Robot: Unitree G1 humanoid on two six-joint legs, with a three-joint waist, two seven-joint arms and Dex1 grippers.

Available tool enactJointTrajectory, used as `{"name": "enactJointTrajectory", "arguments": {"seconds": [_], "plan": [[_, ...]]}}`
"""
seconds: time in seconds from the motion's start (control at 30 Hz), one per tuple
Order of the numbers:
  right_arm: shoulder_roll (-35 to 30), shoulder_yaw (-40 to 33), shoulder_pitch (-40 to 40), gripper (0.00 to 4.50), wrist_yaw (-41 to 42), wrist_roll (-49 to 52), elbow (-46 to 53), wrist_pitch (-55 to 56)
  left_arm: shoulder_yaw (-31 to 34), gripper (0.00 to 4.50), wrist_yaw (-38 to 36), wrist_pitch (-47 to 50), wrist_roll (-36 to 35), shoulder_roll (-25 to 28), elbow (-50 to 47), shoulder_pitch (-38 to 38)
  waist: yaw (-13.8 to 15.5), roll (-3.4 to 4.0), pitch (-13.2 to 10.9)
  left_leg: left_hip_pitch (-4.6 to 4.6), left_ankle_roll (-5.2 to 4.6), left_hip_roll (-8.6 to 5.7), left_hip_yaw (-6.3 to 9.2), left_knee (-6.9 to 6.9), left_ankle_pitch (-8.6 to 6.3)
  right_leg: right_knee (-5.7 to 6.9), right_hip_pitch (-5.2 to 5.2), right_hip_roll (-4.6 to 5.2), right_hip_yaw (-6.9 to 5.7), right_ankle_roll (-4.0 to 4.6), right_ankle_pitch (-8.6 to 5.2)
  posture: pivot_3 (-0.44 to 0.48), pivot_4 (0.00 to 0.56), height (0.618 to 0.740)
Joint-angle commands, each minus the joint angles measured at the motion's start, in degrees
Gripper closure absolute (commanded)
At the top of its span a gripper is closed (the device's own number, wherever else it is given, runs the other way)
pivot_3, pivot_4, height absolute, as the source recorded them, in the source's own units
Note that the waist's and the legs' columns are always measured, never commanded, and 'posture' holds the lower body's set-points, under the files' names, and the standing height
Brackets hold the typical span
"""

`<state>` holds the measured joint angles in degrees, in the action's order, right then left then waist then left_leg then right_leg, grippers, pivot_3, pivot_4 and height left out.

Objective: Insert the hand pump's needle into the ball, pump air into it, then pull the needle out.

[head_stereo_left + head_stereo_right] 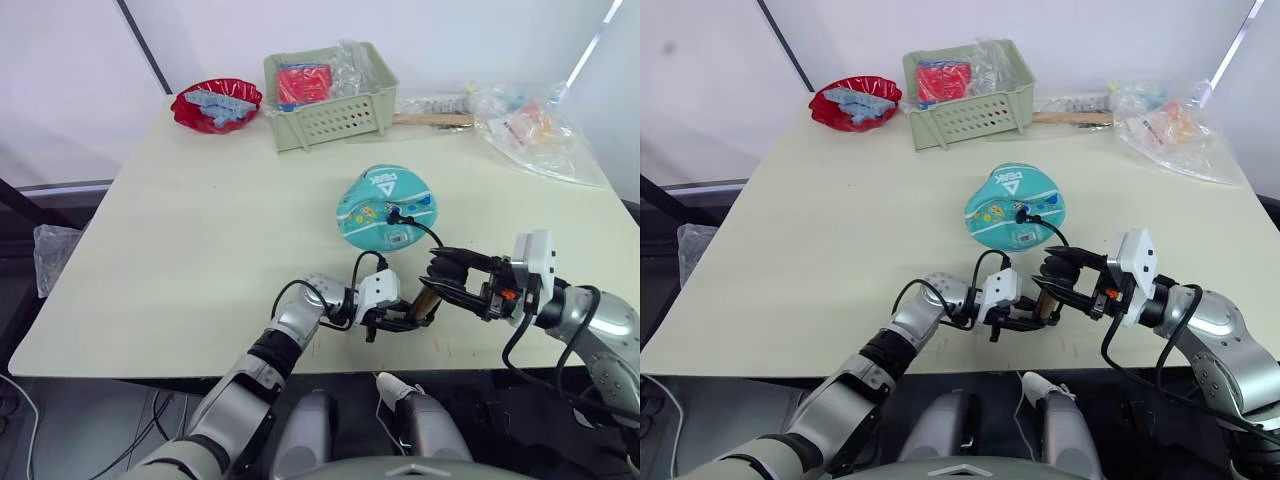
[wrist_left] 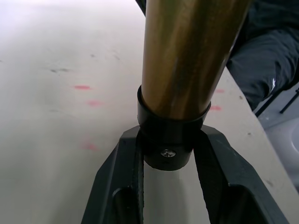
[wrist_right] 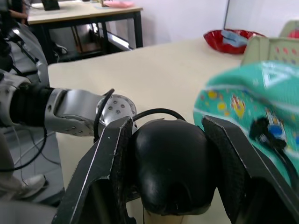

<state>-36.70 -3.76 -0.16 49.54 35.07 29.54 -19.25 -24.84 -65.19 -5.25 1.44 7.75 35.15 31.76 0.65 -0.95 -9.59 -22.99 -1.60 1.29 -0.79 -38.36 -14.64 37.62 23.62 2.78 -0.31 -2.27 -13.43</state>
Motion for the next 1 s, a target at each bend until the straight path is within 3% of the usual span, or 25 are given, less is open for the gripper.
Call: {"name": "enactJointTrajectory", "arguments": {"seconds": [0.03, 0.67, 1.0], "plan": [[-0.9, -1.4, 2.0, 2.61, 1.2, -3.8, -0.8, 4.4, 0.7, 3.45, 1.7, -2.5, -0.2, -1.8, 1.0, 1.2, 0.0, 0.00, 0.0, 0.01, 0.00, 0.01, 0.00, 0.00, 0.00, 0.02, 0.00, -0.01, 0.00, -0.06, -0.04, 0.000, 0.150, 0.738], [-1.3, -5.6, 5.0, 2.61, 3.1, -2.7, -4.5, 8.5, 0.8, 3.45, 6.7, -7.6, 2.8, -9.5, 12.7, 3.6, 0.3, -0.04, 0.0, 0.00, 0.00, -0.03, -0.02, -0.05, 0.00, 0.00, -0.03, 0.04, 0.03, -0.16, 0.01, 0.000, 0.150, 0.738], [-3.1, -8.6, 2.9, 2.61, 4.1, 1.1, -4.3, 7.7, 1.7, 3.45, 5.0, -9.2, 2.7, -9.4, 16.8, 4.3, 0.2, -0.05, 0.0, 0.02, 0.00, -0.05, -0.02, -0.15, 0.00, 0.00, -0.09, 0.07, 0.06, -0.25, 0.05, 0.000, 0.150, 0.738]]}}
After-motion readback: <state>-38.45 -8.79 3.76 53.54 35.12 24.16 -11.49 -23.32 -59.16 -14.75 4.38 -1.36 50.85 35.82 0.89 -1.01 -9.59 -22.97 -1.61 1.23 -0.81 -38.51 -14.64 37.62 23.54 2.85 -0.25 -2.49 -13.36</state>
